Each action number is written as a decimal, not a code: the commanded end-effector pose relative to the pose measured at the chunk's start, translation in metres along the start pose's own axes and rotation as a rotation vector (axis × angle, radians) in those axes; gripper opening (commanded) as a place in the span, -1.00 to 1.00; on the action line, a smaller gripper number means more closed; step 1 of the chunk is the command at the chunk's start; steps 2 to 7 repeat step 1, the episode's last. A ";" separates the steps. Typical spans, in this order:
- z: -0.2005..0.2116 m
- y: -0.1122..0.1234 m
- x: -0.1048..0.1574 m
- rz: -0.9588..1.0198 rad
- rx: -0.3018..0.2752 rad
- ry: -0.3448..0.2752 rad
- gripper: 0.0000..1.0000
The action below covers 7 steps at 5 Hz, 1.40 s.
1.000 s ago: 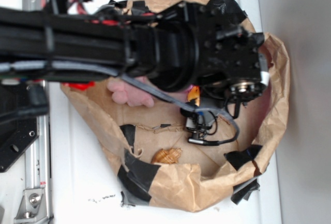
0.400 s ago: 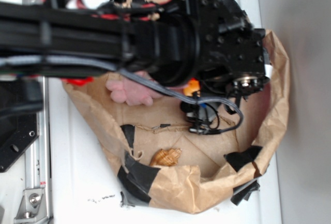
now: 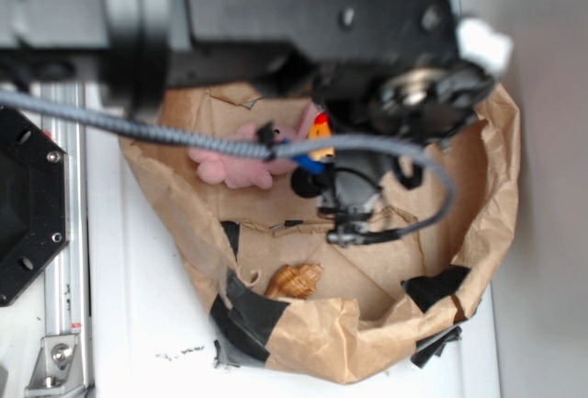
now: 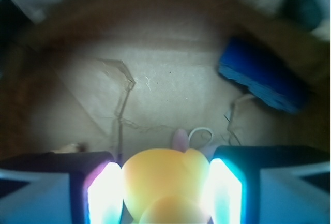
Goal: Grab the yellow duck.
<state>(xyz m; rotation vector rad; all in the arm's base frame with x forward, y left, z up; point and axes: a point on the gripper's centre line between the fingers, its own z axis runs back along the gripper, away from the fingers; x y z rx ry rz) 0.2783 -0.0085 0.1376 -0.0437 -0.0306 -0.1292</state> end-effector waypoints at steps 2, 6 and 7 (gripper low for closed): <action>0.035 -0.014 0.005 0.050 0.027 0.025 -1.00; 0.035 -0.014 0.005 0.050 0.027 0.025 -1.00; 0.035 -0.014 0.005 0.050 0.027 0.025 -1.00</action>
